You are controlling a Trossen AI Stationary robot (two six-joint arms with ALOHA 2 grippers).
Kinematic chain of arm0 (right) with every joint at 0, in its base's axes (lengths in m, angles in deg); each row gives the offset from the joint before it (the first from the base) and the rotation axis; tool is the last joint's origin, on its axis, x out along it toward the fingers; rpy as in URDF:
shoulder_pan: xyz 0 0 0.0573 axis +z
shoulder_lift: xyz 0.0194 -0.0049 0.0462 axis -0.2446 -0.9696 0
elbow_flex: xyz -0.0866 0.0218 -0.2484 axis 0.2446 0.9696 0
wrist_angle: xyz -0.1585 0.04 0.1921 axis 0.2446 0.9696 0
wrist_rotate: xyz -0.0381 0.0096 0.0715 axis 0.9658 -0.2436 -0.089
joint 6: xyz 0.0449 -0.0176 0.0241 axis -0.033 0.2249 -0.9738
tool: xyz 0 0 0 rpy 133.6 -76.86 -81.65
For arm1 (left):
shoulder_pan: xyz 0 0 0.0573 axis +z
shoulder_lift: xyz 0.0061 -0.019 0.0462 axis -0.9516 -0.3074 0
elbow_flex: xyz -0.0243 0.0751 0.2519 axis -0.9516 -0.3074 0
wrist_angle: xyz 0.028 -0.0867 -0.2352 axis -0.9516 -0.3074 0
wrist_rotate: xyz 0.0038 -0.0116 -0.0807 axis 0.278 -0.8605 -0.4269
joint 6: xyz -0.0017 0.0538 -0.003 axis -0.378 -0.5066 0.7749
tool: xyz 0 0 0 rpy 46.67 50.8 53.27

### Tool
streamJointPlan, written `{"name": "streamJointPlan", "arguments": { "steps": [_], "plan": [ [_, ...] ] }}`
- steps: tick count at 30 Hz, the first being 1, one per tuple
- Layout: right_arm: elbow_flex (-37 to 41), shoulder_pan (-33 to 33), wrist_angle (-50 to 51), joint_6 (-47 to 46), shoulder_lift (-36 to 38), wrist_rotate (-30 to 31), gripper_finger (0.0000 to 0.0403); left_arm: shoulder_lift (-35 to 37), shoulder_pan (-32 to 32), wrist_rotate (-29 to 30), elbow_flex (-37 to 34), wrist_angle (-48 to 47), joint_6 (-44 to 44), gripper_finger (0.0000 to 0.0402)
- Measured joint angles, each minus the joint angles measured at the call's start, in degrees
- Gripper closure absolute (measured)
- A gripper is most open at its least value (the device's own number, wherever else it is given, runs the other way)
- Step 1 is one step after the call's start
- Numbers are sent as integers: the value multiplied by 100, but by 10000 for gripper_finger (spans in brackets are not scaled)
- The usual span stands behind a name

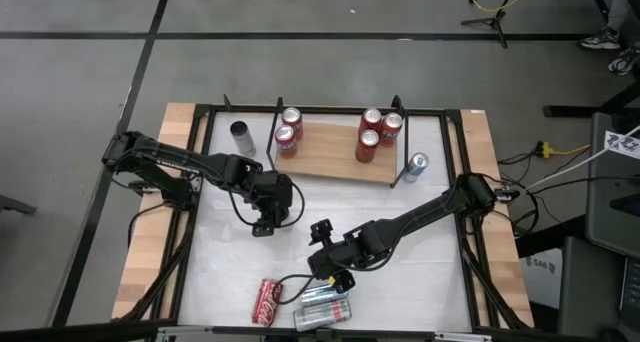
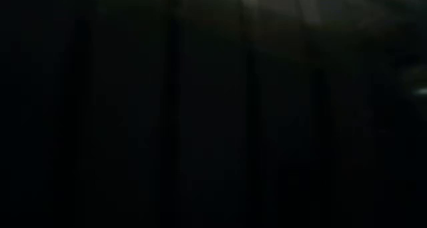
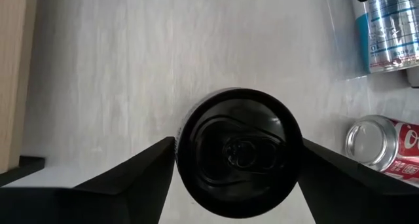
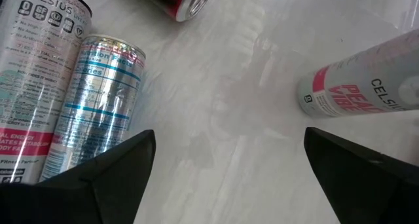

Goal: Place canned beverage on shelf
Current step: Put the middle white-pink soda can on the shelf

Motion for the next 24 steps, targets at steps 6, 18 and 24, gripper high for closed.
{"name": "streamJointPlan", "arguments": {
  "steps": [6,18,24],
  "plan": [
    [0,0,0,0,0,0,20,4,-7,120,0,-2,-11,94],
    [0,-2,0,0,0,2,20,7,-2,280,2,-6,29,49],
    [0,0,0,0,0,2,20,7,-2,280,11,-4,33,49]
  ]
}}
